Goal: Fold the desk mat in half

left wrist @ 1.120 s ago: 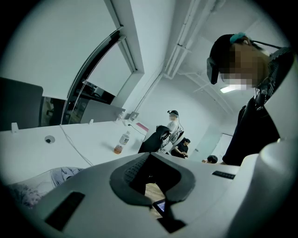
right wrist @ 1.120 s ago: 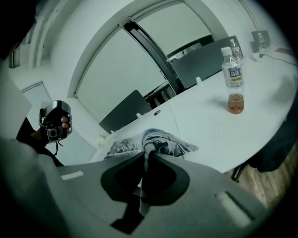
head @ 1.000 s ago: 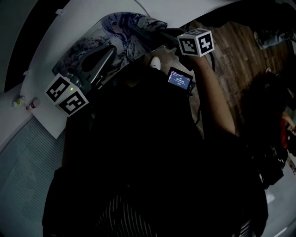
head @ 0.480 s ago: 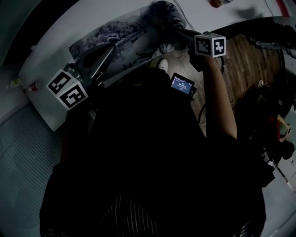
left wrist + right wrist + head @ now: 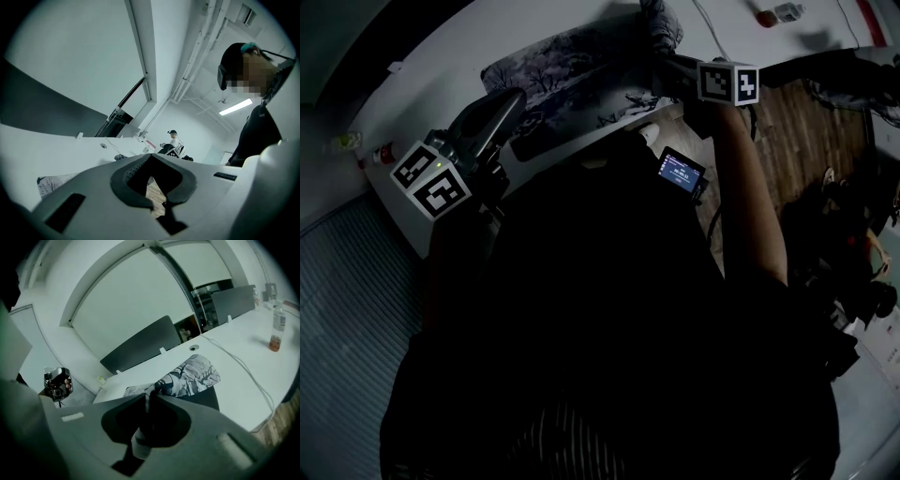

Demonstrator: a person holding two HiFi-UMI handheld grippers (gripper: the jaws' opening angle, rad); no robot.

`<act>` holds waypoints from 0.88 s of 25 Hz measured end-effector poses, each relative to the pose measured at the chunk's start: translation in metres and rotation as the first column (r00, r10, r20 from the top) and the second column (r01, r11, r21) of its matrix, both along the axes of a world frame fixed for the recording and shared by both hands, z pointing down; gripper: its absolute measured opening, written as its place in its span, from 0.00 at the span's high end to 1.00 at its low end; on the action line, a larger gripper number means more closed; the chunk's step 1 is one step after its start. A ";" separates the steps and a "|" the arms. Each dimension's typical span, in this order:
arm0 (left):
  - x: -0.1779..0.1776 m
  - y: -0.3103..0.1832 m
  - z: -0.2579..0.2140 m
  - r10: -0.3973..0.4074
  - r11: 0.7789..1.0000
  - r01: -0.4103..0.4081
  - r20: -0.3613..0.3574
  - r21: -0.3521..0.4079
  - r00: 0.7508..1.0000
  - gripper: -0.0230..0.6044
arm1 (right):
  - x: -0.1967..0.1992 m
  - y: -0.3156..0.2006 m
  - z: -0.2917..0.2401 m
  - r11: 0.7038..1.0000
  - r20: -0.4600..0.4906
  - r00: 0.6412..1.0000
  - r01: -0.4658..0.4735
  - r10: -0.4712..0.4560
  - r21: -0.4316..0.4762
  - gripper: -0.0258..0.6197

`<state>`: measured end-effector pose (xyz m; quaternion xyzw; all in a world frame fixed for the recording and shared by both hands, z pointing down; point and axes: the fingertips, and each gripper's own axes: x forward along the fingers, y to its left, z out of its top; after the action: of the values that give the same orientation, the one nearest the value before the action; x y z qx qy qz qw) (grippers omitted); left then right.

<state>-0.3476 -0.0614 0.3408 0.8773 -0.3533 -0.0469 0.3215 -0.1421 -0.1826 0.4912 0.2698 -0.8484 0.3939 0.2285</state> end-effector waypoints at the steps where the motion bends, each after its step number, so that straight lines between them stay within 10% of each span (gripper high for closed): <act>1: -0.009 0.002 -0.001 -0.010 1.000 0.010 -0.005 0.007 1.000 0.95 | -0.015 0.003 0.000 1.000 -0.003 1.000 0.020 -0.020 0.000 0.92; 10: -0.074 0.030 0.013 -0.113 0.994 0.113 -0.084 -0.004 0.990 0.95 | -0.114 0.043 0.020 0.974 -0.090 0.970 0.223 -0.227 -0.046 0.92; 17: -0.090 0.037 0.038 -0.186 0.981 0.181 -0.068 -0.072 0.980 0.95 | -0.163 0.069 0.066 0.904 -0.300 0.853 0.416 -0.427 -0.104 0.92; 22: -0.115 0.065 0.042 -0.269 0.962 0.261 -0.105 -0.086 0.957 0.95 | -0.186 0.100 0.079 0.871 -0.220 0.845 0.456 -0.488 -0.183 0.92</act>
<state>-0.4621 0.0037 0.3824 0.8059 -0.4497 -0.1279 0.3631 -0.3283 -0.0830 0.5703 0.0871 -0.8252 0.3387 0.4435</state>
